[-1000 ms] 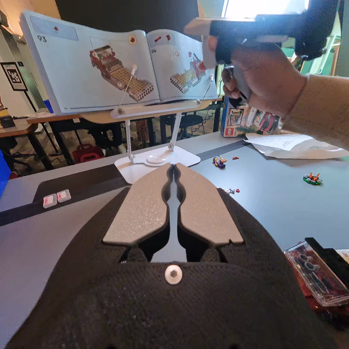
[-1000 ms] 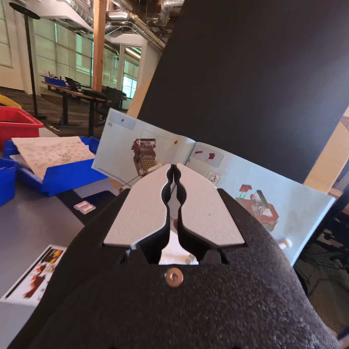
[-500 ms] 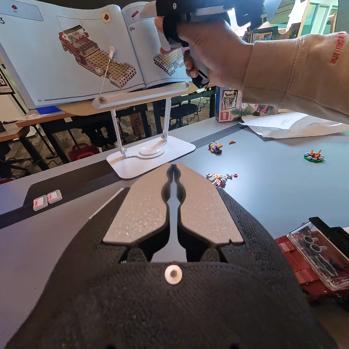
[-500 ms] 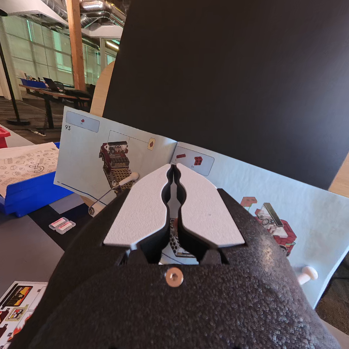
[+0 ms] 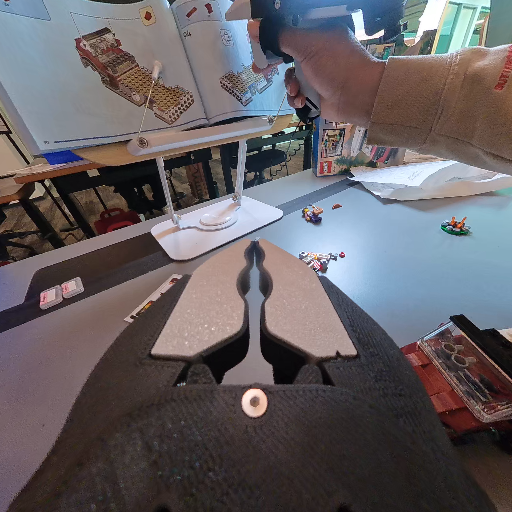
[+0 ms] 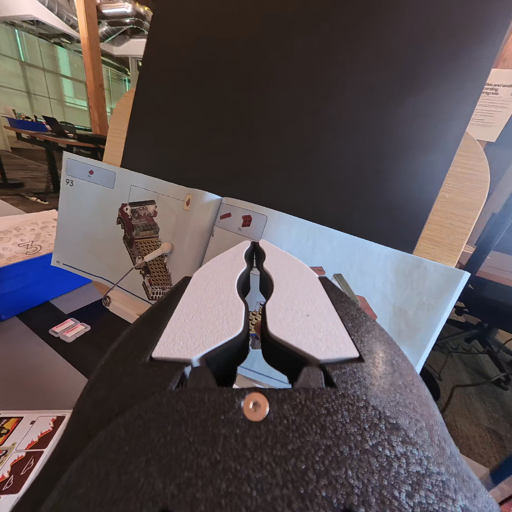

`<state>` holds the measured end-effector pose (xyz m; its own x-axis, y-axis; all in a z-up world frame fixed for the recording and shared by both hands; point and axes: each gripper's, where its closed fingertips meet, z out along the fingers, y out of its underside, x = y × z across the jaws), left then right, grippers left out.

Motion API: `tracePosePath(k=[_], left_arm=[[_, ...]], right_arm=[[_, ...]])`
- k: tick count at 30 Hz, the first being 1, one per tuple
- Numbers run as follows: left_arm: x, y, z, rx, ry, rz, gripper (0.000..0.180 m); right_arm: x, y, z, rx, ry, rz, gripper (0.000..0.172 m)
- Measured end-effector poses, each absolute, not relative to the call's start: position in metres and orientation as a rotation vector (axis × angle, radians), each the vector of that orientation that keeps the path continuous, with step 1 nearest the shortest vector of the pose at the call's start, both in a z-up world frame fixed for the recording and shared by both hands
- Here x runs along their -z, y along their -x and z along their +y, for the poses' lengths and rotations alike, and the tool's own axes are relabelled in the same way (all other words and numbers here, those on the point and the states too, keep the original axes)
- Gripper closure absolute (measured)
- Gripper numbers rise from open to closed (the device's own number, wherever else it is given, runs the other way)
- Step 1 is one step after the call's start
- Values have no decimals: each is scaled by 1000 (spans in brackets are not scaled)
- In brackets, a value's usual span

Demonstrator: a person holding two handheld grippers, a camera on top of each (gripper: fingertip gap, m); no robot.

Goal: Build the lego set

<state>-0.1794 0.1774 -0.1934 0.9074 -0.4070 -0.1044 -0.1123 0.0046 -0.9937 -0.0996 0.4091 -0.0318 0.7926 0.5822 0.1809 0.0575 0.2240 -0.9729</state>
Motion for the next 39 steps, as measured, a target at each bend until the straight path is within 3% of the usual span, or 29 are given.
tracePosePath(k=[18, 27, 34, 37, 39], left_arm=[[191, 181, 175, 296, 1568, 409, 180], [194, 169, 177, 317, 1573, 486, 127], [188, 163, 172, 361, 1531, 496, 150], [188, 162, 169, 360, 1522, 522, 180], [185, 161, 167, 377, 1520, 521, 180]], right_arm=[[25, 97, 399, -393, 1295, -626, 172], [24, 93, 389, -390, 1283, -655, 163], [28, 84, 361, -425, 1259, -680, 157], [31, 74, 342, -468, 1257, -673, 157], [35, 66, 327, -491, 1260, -679, 157]])
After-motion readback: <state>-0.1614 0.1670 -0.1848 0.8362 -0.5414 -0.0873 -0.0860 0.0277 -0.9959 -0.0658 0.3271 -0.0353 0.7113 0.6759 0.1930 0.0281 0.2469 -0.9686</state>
